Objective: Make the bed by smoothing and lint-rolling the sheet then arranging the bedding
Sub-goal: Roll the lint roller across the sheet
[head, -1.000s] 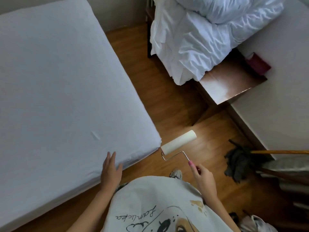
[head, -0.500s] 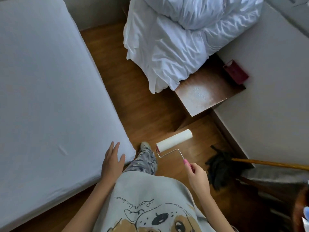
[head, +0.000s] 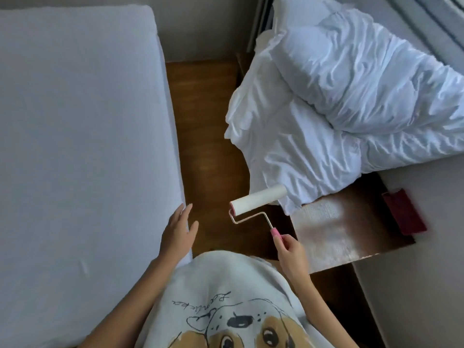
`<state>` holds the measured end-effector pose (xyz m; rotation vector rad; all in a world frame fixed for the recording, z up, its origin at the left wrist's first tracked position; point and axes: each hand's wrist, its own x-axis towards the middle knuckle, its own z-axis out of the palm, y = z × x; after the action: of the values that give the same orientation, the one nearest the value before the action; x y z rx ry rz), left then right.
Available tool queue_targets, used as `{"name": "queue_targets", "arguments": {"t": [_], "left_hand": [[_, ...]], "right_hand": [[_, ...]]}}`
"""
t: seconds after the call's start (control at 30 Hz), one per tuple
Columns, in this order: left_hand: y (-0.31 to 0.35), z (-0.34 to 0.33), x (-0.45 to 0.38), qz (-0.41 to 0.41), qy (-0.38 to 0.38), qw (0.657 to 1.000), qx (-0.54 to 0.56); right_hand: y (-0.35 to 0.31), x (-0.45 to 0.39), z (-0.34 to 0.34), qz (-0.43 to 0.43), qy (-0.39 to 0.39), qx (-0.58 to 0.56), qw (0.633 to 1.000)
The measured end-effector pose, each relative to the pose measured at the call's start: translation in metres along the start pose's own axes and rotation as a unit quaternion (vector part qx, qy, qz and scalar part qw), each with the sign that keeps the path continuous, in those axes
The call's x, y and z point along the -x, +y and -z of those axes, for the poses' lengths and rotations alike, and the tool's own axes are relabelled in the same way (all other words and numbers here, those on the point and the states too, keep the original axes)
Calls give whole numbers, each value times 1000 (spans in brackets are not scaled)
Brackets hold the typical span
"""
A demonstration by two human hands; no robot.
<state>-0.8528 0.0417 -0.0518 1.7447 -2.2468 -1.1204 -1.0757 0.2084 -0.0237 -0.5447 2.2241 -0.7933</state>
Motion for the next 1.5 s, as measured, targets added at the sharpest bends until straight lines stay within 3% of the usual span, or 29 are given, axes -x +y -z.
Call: {"name": "queue_targets", "arguments": {"t": [0.17, 0.33, 0.6, 0.83, 1.2, 1.5], "left_hand": [[24, 33, -62, 25, 20, 999, 2], [11, 50, -101, 133, 56, 988, 59], [13, 78, -199, 322, 160, 921, 151], [44, 120, -283, 390, 267, 854, 219], [-13, 173, -416, 433, 315, 806, 250], [-47, 180, -479, 475, 333, 761, 292]], "right_hand": [[-78, -78, -10, 56, -61, 37, 996], [-153, -162, -31, 97, -132, 78, 983], [-289, -338, -74, 160, -234, 136, 949], [-429, -459, -116, 210, -282, 214, 911], [-529, -533, -217, 246, -316, 290, 869], [-588, -540, -309, 305, -412, 412, 754]]}}
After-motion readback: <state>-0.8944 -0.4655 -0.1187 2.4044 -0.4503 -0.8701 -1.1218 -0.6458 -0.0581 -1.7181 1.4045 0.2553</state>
